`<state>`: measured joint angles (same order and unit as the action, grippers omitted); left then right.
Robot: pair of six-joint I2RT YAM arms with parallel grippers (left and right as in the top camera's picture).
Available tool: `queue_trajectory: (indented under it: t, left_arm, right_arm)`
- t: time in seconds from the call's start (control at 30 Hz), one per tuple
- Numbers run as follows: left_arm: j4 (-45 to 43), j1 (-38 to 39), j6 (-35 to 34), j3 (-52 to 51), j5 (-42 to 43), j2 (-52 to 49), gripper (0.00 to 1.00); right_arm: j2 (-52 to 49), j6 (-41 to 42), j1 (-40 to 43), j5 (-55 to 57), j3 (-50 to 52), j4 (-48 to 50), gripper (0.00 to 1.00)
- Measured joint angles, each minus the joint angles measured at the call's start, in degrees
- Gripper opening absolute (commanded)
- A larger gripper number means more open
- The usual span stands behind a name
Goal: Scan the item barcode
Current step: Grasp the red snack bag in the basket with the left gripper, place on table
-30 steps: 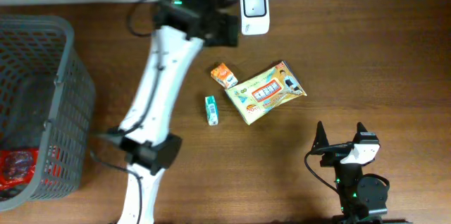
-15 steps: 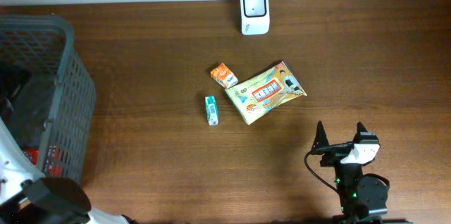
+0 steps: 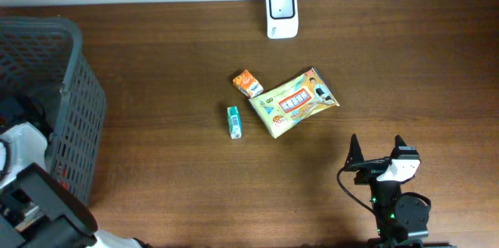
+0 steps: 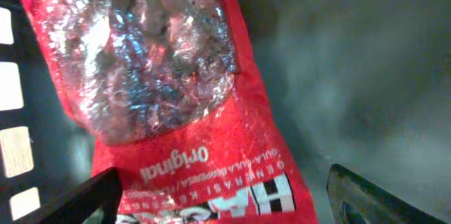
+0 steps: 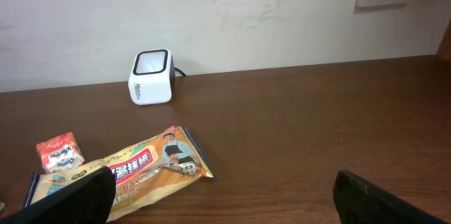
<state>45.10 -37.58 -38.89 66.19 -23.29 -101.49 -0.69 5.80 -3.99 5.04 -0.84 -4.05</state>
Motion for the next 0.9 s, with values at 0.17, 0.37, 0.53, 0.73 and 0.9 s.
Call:
queue_trajectory:
  t: [0.17, 0.37, 0.53, 0.73, 0.9]
  left_arm:
    - [-0.1, -0.1, -0.5, 0.7, -4.2, -4.3, 0.02]
    - [16.8, -0.1, -0.2, 18.4, 3.3, -7.0, 0.00]
    - [37.5, 0.0, -0.2, 53.6, 9.4, -7.3, 0.00]
    - [42.9, 9.8, 3.1, 75.6, 15.9, 1.9, 0.00]
    - [43.7, 31.4, 7.6, 76.2, 18.2, 7.6, 0.00]
  right_arm:
    - [0.0, 0.0, 0.0, 0.0, 0.0, 0.0, 0.98]
    - [0.0, 0.0, 0.0, 0.0, 0.0, 0.0, 0.98]
    - [0.0, 0.0, 0.0, 0.0, 0.0, 0.0, 0.98]
    - [0.0, 0.0, 0.0, 0.0, 0.0, 0.0, 0.98]
    - [0.0, 0.0, 0.0, 0.0, 0.0, 0.0, 0.98]
